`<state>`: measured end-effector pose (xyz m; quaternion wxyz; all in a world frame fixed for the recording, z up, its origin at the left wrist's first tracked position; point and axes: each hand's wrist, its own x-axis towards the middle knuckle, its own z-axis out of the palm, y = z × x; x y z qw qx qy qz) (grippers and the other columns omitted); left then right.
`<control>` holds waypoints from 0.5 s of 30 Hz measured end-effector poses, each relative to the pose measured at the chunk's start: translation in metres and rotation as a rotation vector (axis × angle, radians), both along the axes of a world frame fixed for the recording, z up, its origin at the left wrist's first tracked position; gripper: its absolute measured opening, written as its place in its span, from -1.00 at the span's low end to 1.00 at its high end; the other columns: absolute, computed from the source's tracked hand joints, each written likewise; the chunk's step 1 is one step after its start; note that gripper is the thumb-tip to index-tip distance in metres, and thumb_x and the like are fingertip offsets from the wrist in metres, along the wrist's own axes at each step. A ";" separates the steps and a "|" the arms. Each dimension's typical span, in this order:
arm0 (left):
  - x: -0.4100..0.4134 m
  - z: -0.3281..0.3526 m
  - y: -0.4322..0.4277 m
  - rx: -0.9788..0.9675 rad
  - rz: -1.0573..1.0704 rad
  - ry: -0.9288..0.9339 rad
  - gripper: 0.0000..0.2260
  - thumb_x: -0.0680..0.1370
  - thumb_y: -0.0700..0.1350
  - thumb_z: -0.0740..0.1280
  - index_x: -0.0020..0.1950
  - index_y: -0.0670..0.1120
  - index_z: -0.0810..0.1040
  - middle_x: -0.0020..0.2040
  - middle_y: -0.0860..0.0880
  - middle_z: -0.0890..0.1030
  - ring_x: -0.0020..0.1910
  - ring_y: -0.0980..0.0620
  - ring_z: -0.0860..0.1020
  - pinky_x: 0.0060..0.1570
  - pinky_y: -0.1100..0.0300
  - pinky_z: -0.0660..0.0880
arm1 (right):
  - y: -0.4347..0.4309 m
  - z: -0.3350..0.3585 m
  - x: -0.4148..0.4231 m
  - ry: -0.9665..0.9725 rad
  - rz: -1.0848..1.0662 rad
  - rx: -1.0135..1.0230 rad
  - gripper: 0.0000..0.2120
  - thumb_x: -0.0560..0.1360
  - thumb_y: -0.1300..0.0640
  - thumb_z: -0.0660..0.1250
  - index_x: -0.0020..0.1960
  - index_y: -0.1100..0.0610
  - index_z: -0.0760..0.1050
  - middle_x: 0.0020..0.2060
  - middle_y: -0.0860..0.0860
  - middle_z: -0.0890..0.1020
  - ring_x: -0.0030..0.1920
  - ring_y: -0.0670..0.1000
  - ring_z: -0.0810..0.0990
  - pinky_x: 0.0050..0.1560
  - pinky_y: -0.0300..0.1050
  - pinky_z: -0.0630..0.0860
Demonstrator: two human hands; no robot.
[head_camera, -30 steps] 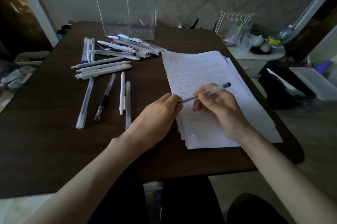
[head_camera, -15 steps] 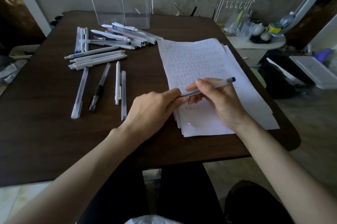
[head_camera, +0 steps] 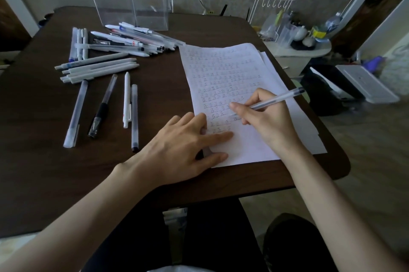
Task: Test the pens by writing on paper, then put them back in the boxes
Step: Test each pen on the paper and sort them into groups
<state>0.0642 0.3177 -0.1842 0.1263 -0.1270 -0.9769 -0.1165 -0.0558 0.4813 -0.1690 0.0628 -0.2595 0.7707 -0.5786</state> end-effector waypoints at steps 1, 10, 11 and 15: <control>0.000 0.000 0.000 0.002 0.001 -0.005 -0.55 0.54 0.28 0.04 0.35 0.19 0.42 -0.14 0.04 0.34 -0.17 0.06 0.39 -0.17 0.16 0.35 | 0.000 -0.002 0.000 0.007 -0.011 0.026 -0.72 0.45 0.21 0.42 -0.33 0.21 0.36 -0.55 -0.04 0.45 -0.50 -0.11 0.42 -0.42 -0.27 0.37; 0.002 0.002 0.000 0.004 0.026 -0.049 -0.52 0.52 0.29 0.02 0.37 0.19 0.40 -0.12 0.05 0.32 -0.15 0.05 0.38 -0.14 0.15 0.33 | -0.002 -0.005 -0.001 0.019 -0.048 0.016 -0.74 0.36 0.27 0.29 -0.39 0.20 0.23 -0.51 0.15 0.29 -0.52 -0.04 0.28 -0.46 -0.16 0.28; 0.002 0.002 0.000 0.005 0.026 -0.054 -0.52 0.52 0.29 0.01 0.37 0.19 0.40 -0.12 0.04 0.33 -0.14 0.05 0.38 -0.14 0.14 0.34 | -0.002 -0.005 -0.001 0.030 -0.045 0.023 -0.74 0.37 0.26 0.29 -0.38 0.22 0.23 -0.50 0.16 0.29 -0.50 0.00 0.28 -0.46 -0.17 0.27; 0.002 0.003 0.001 0.012 0.024 -0.057 -0.52 0.52 0.28 0.02 0.36 0.17 0.42 -0.12 0.03 0.35 -0.15 0.04 0.39 -0.14 0.12 0.38 | -0.003 -0.005 -0.001 0.042 -0.064 0.014 -0.72 0.41 0.36 0.27 -0.38 0.19 0.23 -0.47 0.14 0.28 -0.45 0.05 0.23 -0.50 -0.35 0.28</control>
